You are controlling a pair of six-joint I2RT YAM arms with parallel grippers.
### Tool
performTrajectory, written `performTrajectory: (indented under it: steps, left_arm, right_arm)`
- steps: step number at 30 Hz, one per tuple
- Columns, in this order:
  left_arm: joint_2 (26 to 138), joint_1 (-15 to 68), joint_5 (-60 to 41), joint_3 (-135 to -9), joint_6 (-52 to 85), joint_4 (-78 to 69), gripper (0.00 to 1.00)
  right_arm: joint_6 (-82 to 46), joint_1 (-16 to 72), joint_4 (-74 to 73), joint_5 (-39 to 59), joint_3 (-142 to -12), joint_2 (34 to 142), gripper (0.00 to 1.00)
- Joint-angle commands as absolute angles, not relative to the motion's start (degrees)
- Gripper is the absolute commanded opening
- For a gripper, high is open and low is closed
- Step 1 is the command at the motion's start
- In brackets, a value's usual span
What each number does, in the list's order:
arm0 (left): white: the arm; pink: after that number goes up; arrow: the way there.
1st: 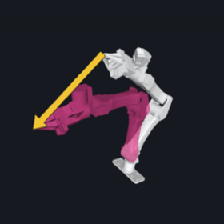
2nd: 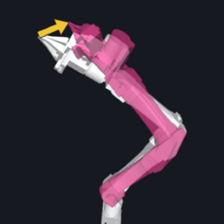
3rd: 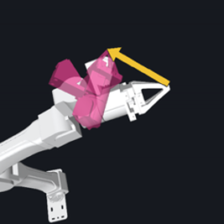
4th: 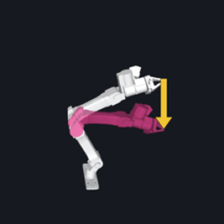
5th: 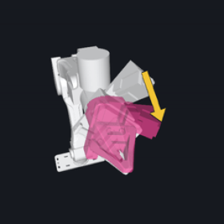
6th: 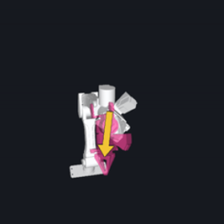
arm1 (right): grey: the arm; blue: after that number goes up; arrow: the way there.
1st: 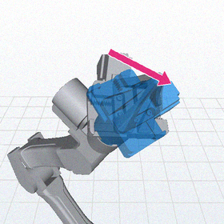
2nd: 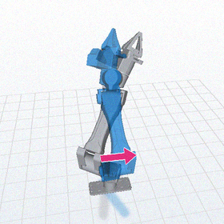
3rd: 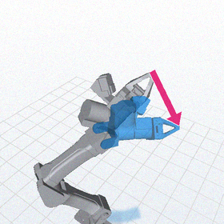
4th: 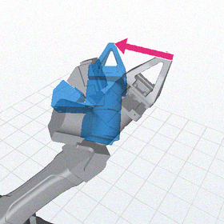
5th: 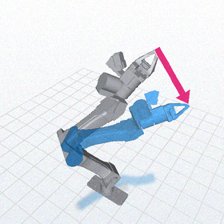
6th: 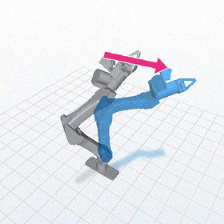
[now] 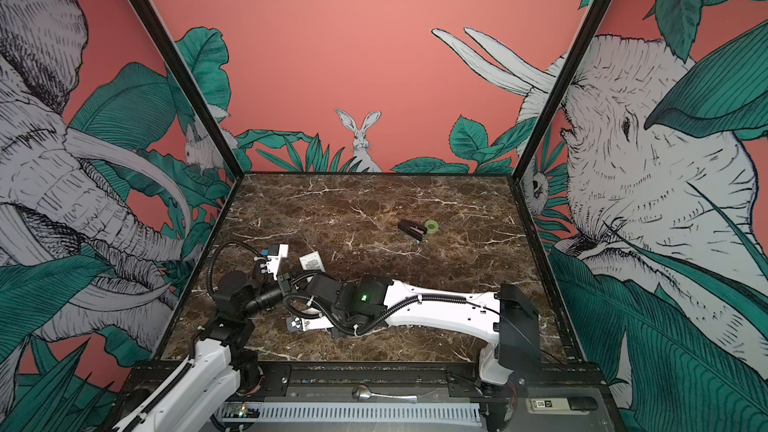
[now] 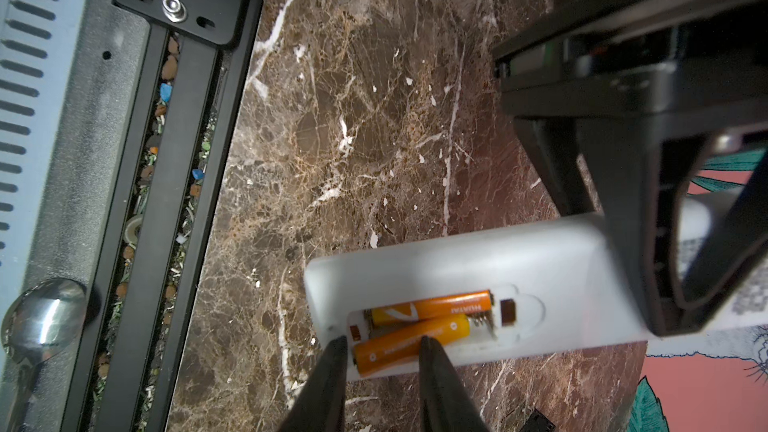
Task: Load the batteries into the remote control
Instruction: 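Press the second battery down into the compartment with the right gripper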
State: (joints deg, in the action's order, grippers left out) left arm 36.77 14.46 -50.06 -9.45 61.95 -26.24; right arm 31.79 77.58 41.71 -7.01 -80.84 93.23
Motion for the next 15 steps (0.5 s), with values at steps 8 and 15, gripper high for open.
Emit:
performTrajectory:
  steps: [8, 15]
  left_arm:
    - [35.94, 14.23, -51.02, -11.17, 62.82, -28.30, 0.00]
    - [35.78, 14.22, -51.32, -11.34, 62.76, -28.46, 0.00]
  right_arm:
    - [32.74, 77.06, 41.20, -8.20, -80.86, 93.14, 0.25]
    - [32.87, 76.47, 39.81, -9.71, -80.85, 93.65, 0.23]
